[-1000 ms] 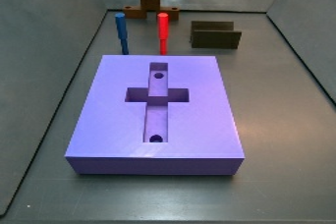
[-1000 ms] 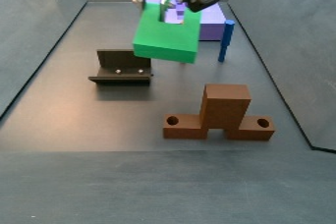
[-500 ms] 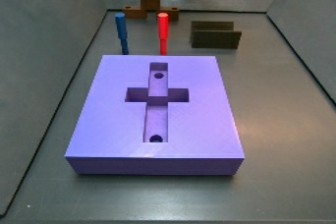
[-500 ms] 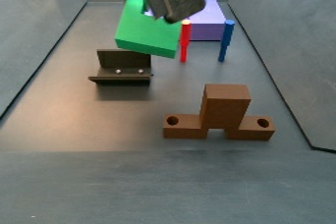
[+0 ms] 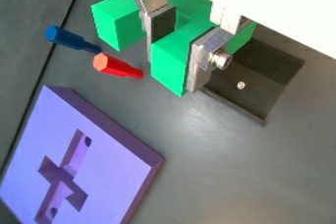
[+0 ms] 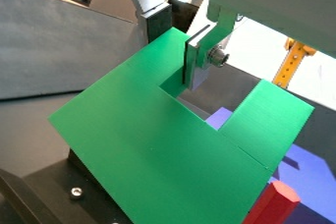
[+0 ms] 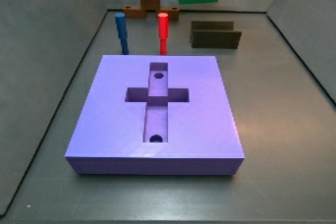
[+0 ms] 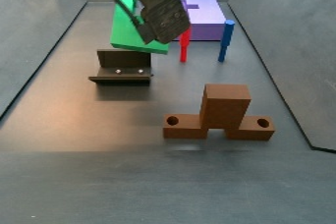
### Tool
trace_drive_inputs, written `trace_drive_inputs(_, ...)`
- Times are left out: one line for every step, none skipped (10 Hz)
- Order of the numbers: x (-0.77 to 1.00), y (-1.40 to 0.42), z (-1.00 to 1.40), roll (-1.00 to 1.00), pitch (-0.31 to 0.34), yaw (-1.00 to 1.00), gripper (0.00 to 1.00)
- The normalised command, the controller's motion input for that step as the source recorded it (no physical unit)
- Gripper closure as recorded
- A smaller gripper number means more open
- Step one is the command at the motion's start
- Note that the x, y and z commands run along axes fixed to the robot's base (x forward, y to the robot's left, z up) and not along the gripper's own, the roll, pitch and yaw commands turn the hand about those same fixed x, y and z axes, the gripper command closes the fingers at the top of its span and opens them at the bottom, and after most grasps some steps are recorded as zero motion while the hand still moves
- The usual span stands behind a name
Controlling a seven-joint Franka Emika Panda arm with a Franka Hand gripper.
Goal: Pick up the green object. Move up. Place the green object on the fixture. Regrasp the green object. Move to above the board. Insert the green object.
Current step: Place the green object on the fixture.
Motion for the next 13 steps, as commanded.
trace_drive_inputs(0.00,0.00,-0.02,-0.05,-0.046,-0.01,1.00)
trace_drive_inputs(0.04,0.00,0.00,0.00,0.000,0.00,1.00)
trace_drive_inputs(0.59,-0.06,-0.16,0.17,0.000,0.04,1.00)
trace_drive_inputs(0.93,-0.15,-0.21,0.23,0.023,0.05,1.00)
trace_drive_inputs(0.92,-0.10,-0.26,0.22,0.029,0.10,1.00)
trace_drive_inputs(0.93,-0.09,-0.34,0.09,0.051,0.08,1.00)
trace_drive_inputs(0.92,-0.07,-0.39,0.08,0.080,0.07,1.00)
trace_drive_inputs(0.78,-0.01,-0.43,0.03,0.097,0.03,1.00)
trace_drive_inputs(0.57,-0.07,-0.42,0.00,0.020,0.00,1.00)
trace_drive_inputs(0.56,-0.07,-0.44,0.00,0.046,-0.01,1.00)
trace_drive_inputs(0.52,-0.04,-0.44,0.00,0.049,0.00,1.00)
trace_drive_inputs(0.39,0.00,-0.40,0.00,0.000,0.00,1.00)
trace_drive_inputs(0.24,0.00,-0.33,-0.13,-0.117,0.00,1.00)
